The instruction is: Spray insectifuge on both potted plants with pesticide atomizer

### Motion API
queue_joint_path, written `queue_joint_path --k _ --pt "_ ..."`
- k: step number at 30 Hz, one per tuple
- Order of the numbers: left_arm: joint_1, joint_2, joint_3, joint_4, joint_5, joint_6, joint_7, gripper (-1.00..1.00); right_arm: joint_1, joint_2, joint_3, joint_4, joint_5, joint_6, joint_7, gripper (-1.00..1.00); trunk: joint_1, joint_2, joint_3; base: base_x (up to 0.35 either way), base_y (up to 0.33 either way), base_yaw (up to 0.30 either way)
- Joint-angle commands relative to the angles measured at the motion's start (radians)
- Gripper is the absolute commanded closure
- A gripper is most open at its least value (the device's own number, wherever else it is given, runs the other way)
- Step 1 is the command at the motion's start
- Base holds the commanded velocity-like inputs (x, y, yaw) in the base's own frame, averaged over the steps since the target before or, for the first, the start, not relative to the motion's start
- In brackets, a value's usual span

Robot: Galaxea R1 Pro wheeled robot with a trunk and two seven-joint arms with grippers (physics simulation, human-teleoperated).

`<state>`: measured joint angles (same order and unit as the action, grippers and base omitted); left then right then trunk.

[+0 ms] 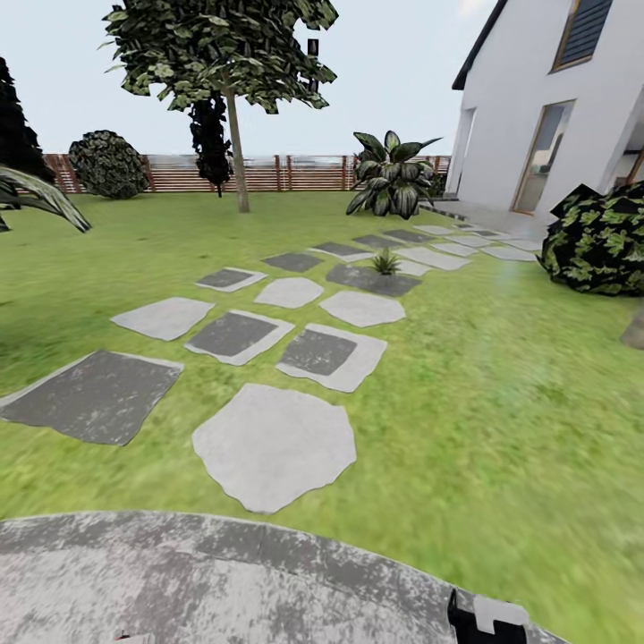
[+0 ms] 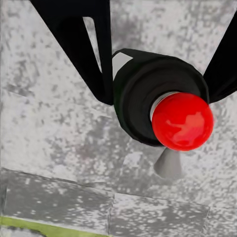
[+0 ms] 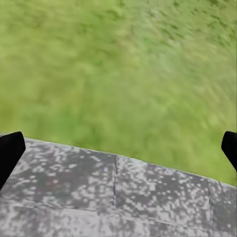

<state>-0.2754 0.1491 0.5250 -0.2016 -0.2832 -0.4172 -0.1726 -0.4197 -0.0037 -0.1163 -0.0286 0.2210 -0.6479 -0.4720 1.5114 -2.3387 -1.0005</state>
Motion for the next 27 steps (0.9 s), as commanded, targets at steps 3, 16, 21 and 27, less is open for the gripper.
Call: queue_joint_path --k 3,16,21,27 --pt "-0.001 0.000 0.009 0.001 -0.007 -0.003 -0.005 1.00 -0.001 0.000 -0.008 0.001 0.011 -0.002 -0.003 -1.00 0.000 0.000 -0.001 0.340 0.000 0.000" --pt "-0.001 0.000 0.009 0.001 -0.007 -0.003 -0.005 1.00 -0.001 0.005 -0.008 0.001 0.011 -0.002 -0.003 -1.00 0.000 0.000 -0.001 0.340 0.000 0.000" --pt "-0.001 0.000 0.009 0.001 -0.007 -0.003 -0.005 1.00 -0.001 0.005 -0.008 0.000 0.010 -0.002 -0.003 -1.00 0.000 0.000 -0.001 0.340 0.000 0.000" --pt "-0.001 0.000 0.009 0.001 -0.007 -0.003 -0.005 1.00 0.001 0.005 -0.008 0.000 0.009 -0.002 -0.003 -1.00 0.000 0.000 -0.001 0.340 0.000 0.000"
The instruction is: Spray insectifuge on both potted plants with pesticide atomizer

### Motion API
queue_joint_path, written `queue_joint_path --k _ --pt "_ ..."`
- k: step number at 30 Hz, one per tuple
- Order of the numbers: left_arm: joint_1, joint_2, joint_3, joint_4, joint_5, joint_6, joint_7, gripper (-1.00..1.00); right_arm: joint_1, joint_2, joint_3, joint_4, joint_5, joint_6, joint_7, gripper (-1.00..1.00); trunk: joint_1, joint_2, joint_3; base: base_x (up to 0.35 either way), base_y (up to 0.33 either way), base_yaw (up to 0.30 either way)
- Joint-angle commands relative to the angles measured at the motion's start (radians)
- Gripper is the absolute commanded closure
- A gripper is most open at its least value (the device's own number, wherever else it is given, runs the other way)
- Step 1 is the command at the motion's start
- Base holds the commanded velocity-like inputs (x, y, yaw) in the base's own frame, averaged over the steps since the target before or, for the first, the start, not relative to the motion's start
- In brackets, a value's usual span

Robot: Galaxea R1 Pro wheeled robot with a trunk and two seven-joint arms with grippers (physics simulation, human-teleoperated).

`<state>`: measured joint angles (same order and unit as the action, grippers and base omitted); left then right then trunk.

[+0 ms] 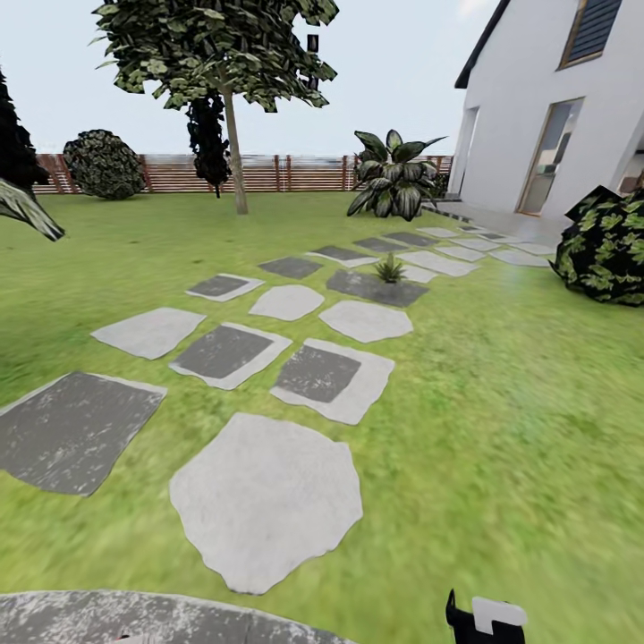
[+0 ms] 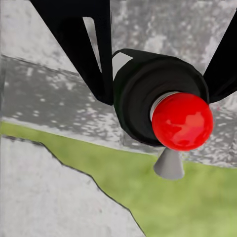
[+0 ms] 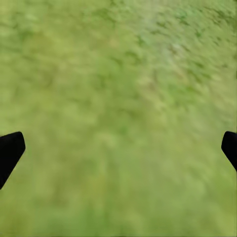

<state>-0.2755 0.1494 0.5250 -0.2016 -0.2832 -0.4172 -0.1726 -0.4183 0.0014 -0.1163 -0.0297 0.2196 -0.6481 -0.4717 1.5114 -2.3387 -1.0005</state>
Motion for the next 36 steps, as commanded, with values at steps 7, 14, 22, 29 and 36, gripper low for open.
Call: queue_joint_path --k 7,14,22,29,36 --pt "-0.001 0.000 0.009 0.001 -0.007 -0.003 -0.005 1.00 0.000 0.000 -0.008 0.001 0.011 -0.002 -0.005 -1.00 0.000 0.000 -0.001 0.340 0.000 0.000" --pt "-0.001 0.000 0.009 0.001 -0.007 -0.003 -0.005 1.00 0.000 0.000 -0.008 0.001 0.011 -0.002 -0.005 -1.00 0.000 0.000 -0.001 0.340 0.000 0.000" --pt "-0.001 0.000 0.009 0.001 -0.007 -0.003 -0.005 1.00 0.000 0.000 -0.008 0.001 0.011 -0.002 -0.005 -1.00 0.000 0.000 -0.001 0.340 0.000 0.000" --pt "-0.001 0.000 0.009 0.001 -0.007 -0.003 -0.005 1.00 0.000 0.000 -0.008 0.001 0.011 -0.002 -0.004 -1.00 0.000 0.000 -0.001 0.340 0.000 -0.181" --pt "-0.001 0.000 0.009 0.001 -0.007 -0.003 -0.005 1.00 0.000 0.000 -0.008 0.001 0.011 -0.002 -0.004 -1.00 0.000 0.000 -0.001 0.340 0.000 -0.263"
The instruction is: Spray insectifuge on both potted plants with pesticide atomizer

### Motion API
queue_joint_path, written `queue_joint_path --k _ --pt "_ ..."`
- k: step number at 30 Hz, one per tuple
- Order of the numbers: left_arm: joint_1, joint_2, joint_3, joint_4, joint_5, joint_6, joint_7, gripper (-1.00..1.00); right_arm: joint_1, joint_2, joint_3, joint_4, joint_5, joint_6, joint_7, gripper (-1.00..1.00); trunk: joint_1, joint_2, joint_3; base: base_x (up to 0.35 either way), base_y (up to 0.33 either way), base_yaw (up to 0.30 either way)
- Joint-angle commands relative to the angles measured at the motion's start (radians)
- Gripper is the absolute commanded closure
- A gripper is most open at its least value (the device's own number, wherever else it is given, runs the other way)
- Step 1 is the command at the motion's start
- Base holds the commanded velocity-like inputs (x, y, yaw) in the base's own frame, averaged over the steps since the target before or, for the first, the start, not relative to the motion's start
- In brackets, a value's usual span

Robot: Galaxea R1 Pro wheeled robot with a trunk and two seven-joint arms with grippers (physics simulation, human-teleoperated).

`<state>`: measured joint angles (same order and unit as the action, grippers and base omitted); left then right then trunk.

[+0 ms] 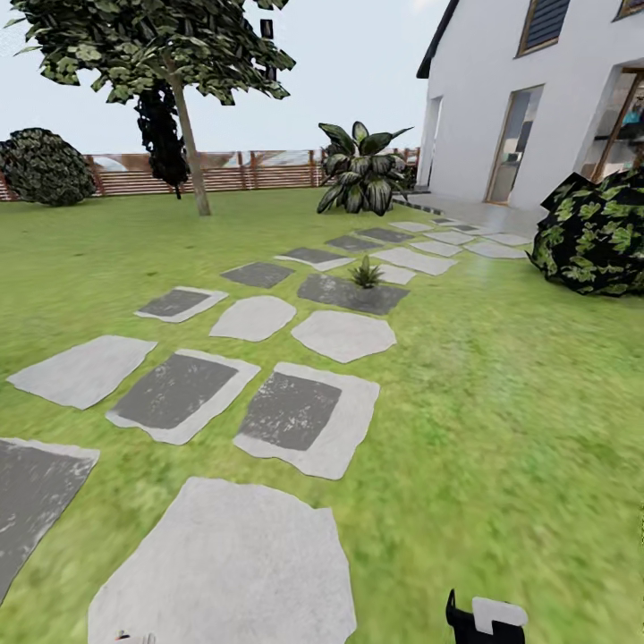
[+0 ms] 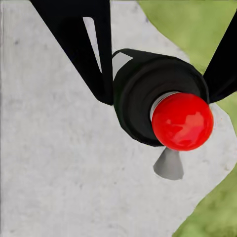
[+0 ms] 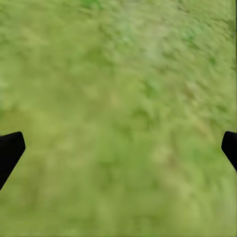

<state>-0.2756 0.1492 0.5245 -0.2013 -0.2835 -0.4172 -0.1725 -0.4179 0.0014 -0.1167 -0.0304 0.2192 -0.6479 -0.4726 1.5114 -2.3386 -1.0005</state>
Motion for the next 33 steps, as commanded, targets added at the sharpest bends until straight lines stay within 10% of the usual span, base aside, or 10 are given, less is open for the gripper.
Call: queue_joint_path --k 1,33 --pt "-0.001 0.000 0.009 0.000 -0.006 -0.003 -0.005 1.00 -0.001 0.000 -0.008 0.001 0.011 -0.002 -0.003 -1.00 0.000 0.000 -0.001 0.340 0.000 -0.264" --pt "0.000 0.000 0.009 0.000 -0.006 -0.003 -0.005 1.00 -0.001 -0.003 -0.008 0.002 0.012 -0.002 -0.003 -1.00 0.000 0.000 -0.004 0.340 0.014 -0.088"
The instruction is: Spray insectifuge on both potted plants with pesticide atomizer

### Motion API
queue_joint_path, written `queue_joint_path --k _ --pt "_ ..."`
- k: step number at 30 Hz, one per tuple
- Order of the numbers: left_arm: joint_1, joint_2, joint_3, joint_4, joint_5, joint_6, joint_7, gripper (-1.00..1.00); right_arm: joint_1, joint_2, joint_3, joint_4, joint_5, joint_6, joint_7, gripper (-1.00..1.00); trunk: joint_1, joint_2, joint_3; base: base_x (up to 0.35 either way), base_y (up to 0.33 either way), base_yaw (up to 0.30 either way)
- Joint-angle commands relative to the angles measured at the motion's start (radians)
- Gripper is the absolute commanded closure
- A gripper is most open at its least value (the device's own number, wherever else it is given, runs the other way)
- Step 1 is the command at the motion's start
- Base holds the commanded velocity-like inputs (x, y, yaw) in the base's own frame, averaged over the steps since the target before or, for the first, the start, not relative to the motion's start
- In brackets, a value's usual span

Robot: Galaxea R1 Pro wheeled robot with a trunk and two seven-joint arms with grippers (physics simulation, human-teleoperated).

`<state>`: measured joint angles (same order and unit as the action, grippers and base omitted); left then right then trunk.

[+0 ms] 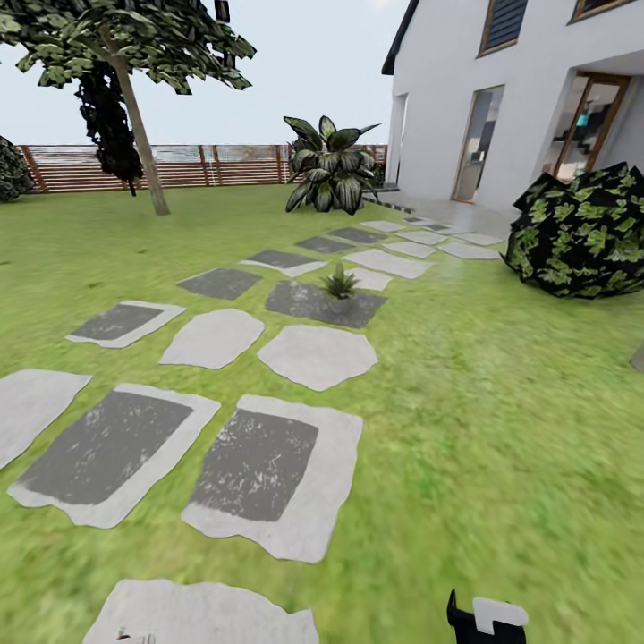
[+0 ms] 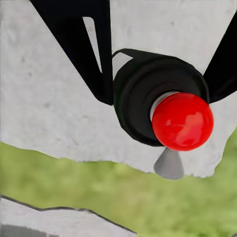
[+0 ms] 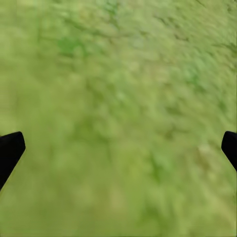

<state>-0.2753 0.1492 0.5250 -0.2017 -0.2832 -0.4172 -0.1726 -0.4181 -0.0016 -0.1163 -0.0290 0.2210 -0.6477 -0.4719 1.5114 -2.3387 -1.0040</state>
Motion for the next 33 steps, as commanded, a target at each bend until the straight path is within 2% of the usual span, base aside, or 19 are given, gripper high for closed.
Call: queue_joint_path --k 1,33 --pt "-0.001 0.000 0.009 0.001 -0.007 -0.003 -0.005 1.00 -0.001 0.000 -0.008 0.001 0.011 -0.003 -0.004 -1.00 0.000 0.000 -0.001 0.340 0.077 0.000" --pt "-0.001 0.001 0.009 0.000 -0.007 -0.003 -0.007 1.00 -0.001 0.002 -0.008 0.000 0.009 -0.003 -0.005 -1.00 0.000 0.000 -0.001 0.340 0.079 0.000"
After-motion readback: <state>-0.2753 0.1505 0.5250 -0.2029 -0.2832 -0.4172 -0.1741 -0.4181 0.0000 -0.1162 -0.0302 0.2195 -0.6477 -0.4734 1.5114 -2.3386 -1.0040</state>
